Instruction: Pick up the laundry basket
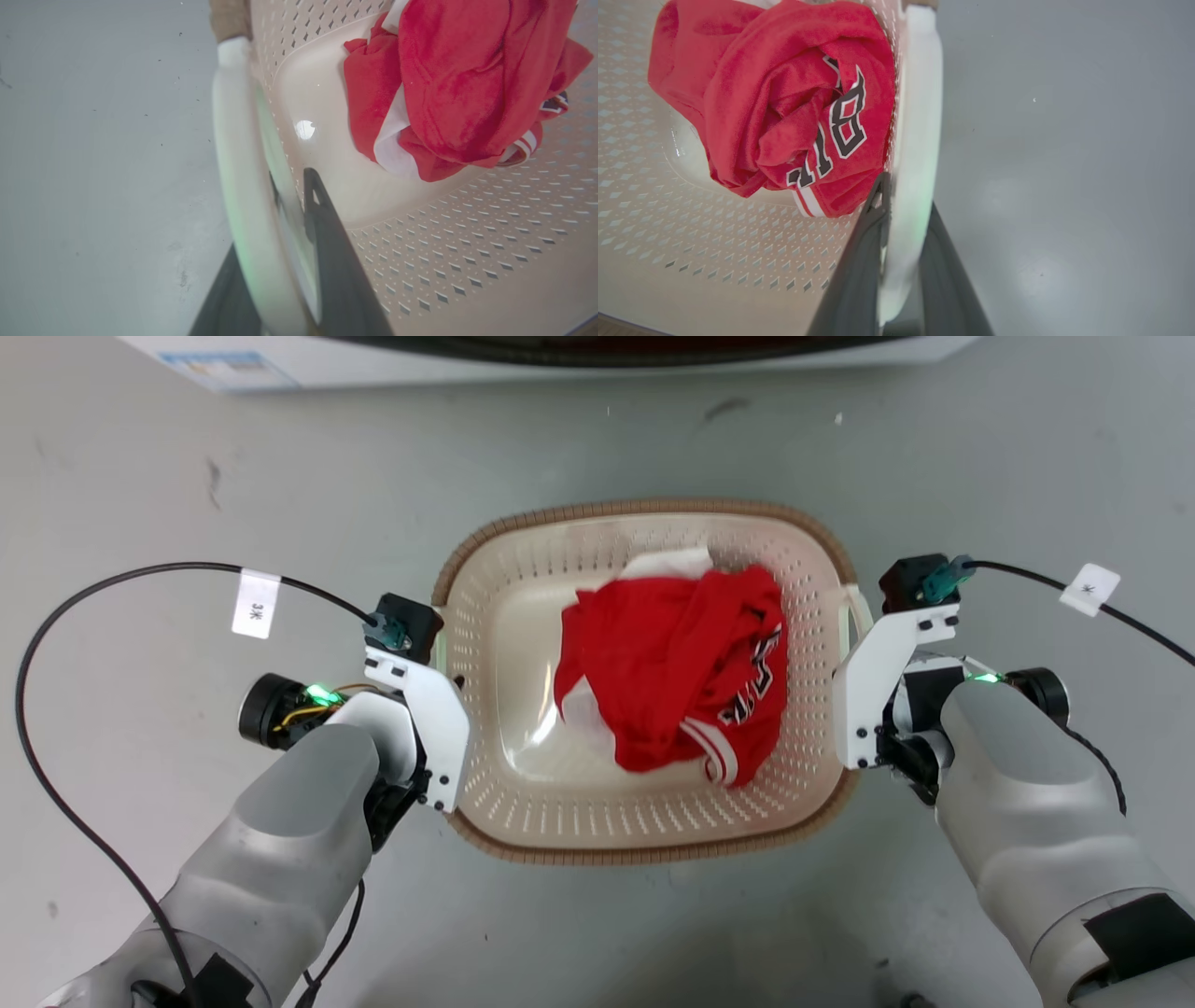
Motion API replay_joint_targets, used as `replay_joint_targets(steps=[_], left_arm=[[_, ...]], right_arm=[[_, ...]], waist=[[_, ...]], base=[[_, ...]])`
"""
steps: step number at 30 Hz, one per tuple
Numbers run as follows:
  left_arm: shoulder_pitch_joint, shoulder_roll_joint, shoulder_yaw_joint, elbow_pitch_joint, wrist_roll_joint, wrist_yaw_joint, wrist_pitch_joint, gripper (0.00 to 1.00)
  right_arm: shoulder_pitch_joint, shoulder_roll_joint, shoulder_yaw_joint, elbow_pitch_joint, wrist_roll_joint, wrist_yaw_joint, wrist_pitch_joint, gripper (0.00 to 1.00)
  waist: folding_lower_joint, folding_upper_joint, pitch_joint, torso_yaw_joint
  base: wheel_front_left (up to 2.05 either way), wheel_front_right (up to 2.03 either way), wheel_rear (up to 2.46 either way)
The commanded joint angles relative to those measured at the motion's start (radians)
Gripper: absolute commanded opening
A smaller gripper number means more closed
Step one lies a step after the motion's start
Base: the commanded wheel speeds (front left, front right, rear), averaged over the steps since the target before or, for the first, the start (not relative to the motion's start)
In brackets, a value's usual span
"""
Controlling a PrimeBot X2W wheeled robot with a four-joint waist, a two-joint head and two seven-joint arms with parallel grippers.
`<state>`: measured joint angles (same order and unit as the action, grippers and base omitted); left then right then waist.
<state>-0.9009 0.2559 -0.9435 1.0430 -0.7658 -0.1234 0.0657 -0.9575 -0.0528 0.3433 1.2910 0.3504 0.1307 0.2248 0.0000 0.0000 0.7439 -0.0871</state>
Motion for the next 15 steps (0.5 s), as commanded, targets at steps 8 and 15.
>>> replay_joint_targets(steps=[8,15], left_arm=[[0.04,0.028,-0.117,-0.095,-0.109,-0.012,0.125,0.0],[0.082,0.032,-0.198,-0.129,-0.19,-0.013,0.163,0.0]], right_arm=[[0.044,-0.001,0.027,-0.005,-0.025,0.0,0.139,0.0],[0.094,-0.013,0.049,-0.004,-0.007,0.0,0.219,0.0]], waist=[[0.0,0.0,-0.229,0.02],[0.0,0.0,-0.398,0.051]], base=[[0.0,0.0,0.0],[0.0,0.0,0.0]])
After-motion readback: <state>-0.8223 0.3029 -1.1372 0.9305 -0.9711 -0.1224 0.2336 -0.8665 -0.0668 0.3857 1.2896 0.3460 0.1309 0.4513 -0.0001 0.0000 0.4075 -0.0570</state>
